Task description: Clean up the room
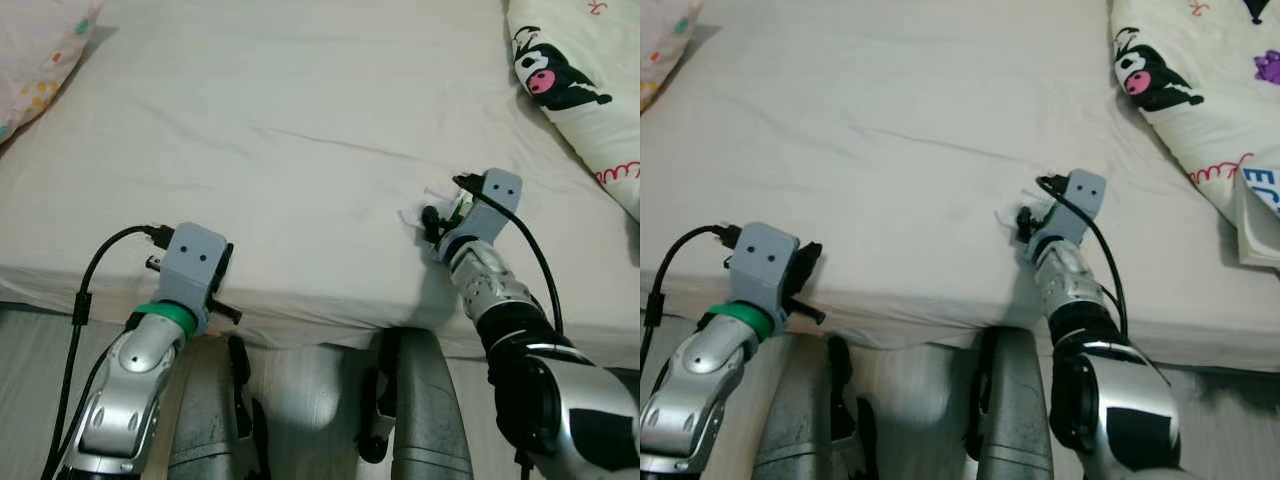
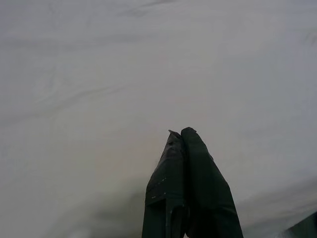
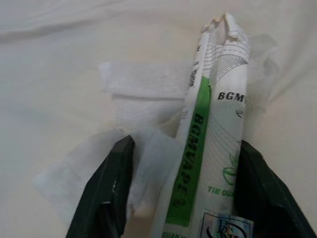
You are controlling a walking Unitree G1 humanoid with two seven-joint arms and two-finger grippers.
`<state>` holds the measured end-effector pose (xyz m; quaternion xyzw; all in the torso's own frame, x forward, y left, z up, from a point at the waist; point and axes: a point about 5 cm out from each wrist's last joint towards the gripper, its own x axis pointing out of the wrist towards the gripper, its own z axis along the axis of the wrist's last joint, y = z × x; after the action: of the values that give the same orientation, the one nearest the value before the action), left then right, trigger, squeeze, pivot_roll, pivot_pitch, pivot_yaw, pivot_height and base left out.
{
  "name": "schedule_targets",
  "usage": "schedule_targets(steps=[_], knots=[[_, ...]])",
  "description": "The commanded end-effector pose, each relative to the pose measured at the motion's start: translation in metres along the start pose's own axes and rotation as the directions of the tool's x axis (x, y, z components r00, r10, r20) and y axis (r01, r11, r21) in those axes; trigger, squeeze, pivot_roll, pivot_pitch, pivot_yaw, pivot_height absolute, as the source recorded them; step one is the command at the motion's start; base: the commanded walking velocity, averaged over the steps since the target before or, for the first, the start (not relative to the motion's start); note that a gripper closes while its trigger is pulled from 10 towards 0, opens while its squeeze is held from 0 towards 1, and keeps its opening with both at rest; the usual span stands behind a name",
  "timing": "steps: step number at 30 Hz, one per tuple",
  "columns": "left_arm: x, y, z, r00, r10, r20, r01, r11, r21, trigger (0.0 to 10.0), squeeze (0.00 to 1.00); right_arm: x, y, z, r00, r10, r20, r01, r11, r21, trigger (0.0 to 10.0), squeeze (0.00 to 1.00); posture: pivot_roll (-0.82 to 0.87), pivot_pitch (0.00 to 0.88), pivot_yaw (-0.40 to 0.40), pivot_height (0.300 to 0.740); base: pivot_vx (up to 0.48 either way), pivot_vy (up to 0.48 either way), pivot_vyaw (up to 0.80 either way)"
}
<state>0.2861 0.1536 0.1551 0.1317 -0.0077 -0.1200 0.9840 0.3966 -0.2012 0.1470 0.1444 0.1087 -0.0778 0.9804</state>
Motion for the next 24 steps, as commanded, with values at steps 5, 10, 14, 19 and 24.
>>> schedule_targets(steps=[5,10,14,19,24], knots=[[0.007,-0.001,-0.003,1.0,0.005,-0.017,-0.006,1.0,-0.021,10.0,0.0,-0.002,-0.001,-0.02,0.996,0.011,-0.092,-0.007,0.999,0.045,0.0,0.0,0.12,0.308,0.09,0.556,0.0,0.0,0.0],[0.013,-0.005,0.001,1.0,0.007,0.001,-0.007,0.999,-0.037,10.0,0.0,-0.002,0.003,-0.018,0.995,0.048,-0.086,-0.044,0.998,0.05,0.0,0.0,0.1,0.276,0.081,0.556,0.0,0.0,0.0],[0.024,-0.011,0.003,1.0,0.006,0.019,-0.005,0.998,-0.056,10.0,0.0,-0.002,0.001,-0.018,0.996,0.067,-0.062,-0.064,0.997,0.036,0.0,0.0,0.06,0.227,0.055,0.556,0.0,0.0,0.0],[0.028,-0.015,0.003,1.0,0.007,0.025,-0.006,0.998,-0.067,10.0,0.0,-0.003,0.003,-0.011,0.995,0.098,-0.009,-0.098,0.995,0.025,0.0,0.0,0.04,0.213,0.041,0.556,0.0,0.0,0.0],[0.031,-0.019,0.003,0.999,0.007,0.034,-0.004,0.996,-0.085,10.0,0.0,-0.006,0.013,0.002,0.981,0.173,0.093,-0.171,0.985,-0.025,0.0,0.0,0.02,0.193,0.023,0.556,0.0,0.0,0.0]])
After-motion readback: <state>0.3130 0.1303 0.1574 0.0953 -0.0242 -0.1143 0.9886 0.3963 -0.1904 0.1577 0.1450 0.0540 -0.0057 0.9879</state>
